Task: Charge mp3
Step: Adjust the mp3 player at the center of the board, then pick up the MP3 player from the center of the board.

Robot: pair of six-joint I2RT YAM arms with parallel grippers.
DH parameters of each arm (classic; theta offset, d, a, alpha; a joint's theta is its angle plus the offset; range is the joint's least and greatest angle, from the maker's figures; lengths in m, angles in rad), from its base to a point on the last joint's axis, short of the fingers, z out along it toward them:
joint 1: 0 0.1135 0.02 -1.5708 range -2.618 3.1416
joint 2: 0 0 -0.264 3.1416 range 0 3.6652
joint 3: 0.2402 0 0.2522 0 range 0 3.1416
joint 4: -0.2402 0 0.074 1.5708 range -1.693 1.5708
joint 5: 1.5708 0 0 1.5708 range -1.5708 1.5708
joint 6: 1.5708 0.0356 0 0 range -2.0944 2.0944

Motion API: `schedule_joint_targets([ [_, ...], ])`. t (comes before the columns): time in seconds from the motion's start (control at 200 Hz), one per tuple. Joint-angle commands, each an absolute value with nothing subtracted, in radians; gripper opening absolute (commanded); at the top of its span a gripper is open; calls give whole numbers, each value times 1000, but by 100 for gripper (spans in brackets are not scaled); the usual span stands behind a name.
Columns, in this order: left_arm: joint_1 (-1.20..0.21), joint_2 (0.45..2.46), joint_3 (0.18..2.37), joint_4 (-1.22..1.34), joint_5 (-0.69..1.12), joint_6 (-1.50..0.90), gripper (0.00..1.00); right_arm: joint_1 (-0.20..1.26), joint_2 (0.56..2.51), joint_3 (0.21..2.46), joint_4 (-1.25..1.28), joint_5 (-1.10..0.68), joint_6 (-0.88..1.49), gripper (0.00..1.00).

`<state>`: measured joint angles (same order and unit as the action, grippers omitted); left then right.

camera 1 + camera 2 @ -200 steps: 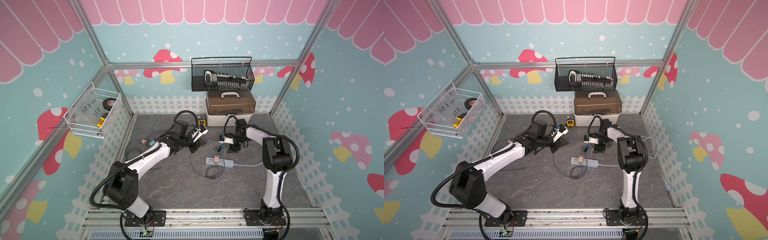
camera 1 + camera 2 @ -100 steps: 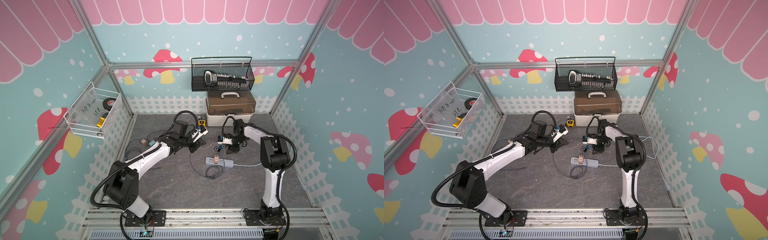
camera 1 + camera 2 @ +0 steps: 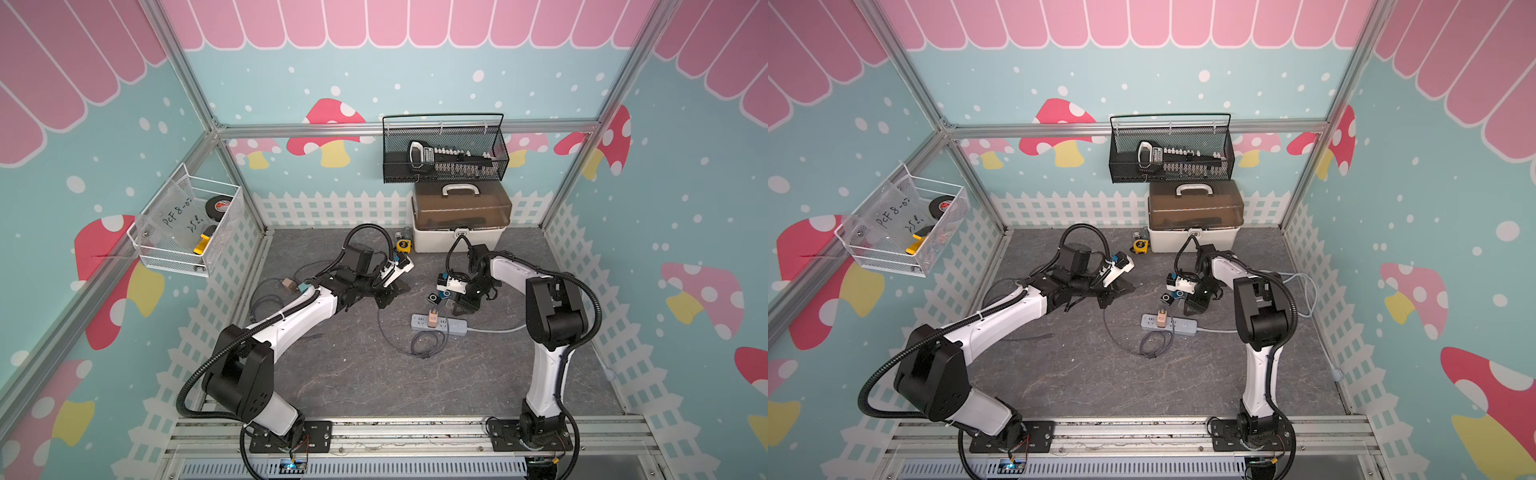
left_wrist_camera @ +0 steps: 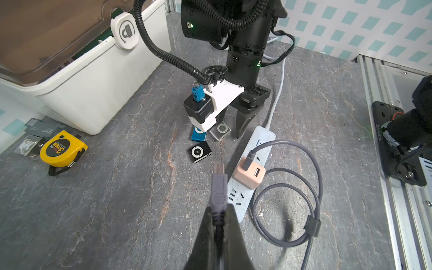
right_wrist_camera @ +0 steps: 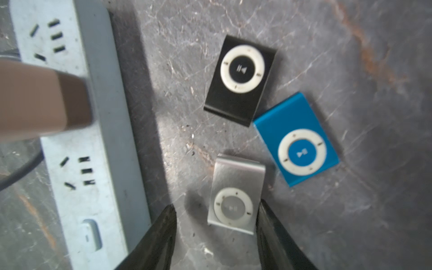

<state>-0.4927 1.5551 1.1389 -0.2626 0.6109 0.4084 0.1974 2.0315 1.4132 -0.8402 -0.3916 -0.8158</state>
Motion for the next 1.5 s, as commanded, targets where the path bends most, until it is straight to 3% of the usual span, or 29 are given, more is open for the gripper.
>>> schedule_joint_targets([
  [0.0, -486, 1516, 1118, -238, 642, 424, 0, 205, 2015, 1352, -872, -387, -674, 50],
  [0.35, -489, 1476, 1083, -213, 638, 407, 0, 220, 1934, 1240, -659, -364, -398, 54],
  [0.675, -495, 1476, 1082, -201, 641, 365, 0, 264, 1908, 1161, -558, -207, -149, 54],
  [0.991, -495, 1470, 1079, -196, 641, 365, 0, 320, 1840, 1060, -446, -72, -124, 48],
  [1.491, -501, 1471, 1081, -193, 634, 359, 0, 337, 1853, 1057, -410, -63, -165, 49],
])
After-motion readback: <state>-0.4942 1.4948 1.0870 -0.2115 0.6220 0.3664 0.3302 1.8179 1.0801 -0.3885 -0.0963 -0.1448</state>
